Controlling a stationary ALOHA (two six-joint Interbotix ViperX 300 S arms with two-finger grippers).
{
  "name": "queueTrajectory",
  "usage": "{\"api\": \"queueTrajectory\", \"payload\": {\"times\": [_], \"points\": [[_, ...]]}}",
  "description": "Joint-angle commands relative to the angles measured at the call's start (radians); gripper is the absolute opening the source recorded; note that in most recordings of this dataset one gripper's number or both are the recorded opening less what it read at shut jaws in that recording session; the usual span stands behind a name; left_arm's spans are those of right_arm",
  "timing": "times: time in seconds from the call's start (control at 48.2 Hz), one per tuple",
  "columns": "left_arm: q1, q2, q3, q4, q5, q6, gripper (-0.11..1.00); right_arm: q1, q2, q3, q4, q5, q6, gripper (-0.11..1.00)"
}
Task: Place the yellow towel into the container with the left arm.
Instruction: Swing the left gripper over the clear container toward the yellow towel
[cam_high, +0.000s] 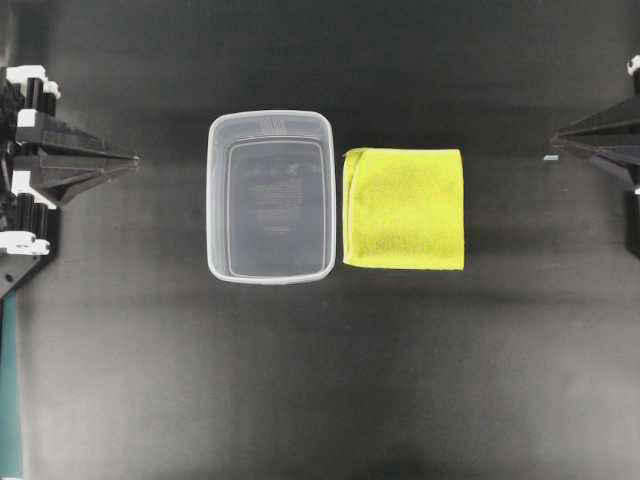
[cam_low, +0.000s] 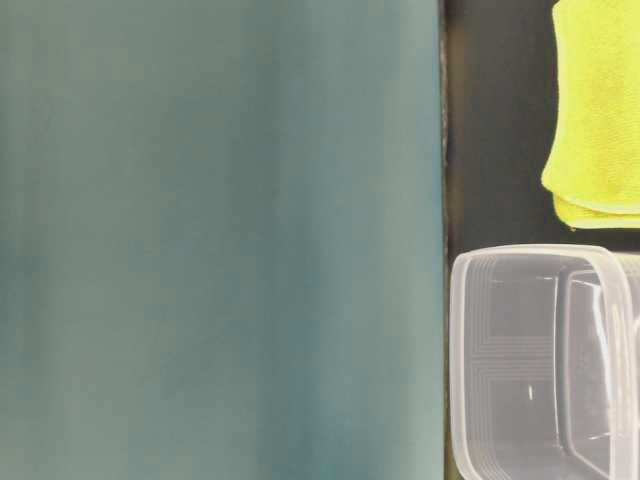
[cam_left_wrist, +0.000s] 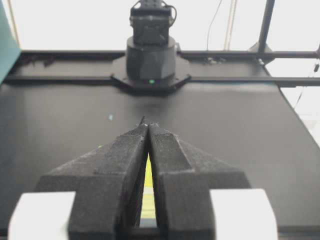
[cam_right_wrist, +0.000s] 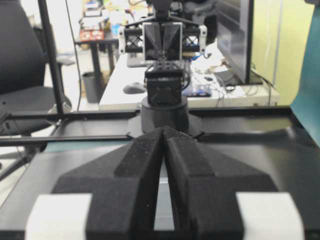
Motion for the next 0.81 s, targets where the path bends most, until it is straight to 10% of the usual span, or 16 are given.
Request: {"api": "queueTrajectory", "payload": {"times": [0.0, 0.56, 0.788], "points": [[0.025, 0.051, -0.048, 0.037, 0.018, -0.026, 0.06, 0.005, 0.006, -0.018, 0.005, -0.003, 0.008, 0.01], [0.034, 0.385, -0.430, 0.038, 0.462, -0.038, 0.00, -0.008, -0.181, 0.002, 0.012, 0.419, 0.132, 0.04], [0.049, 0.540, -0.538, 0.038, 0.514, -0.038, 0.00, -0.011, -0.298, 0.003, 0.012, 0.653, 0.127, 0.61]]}}
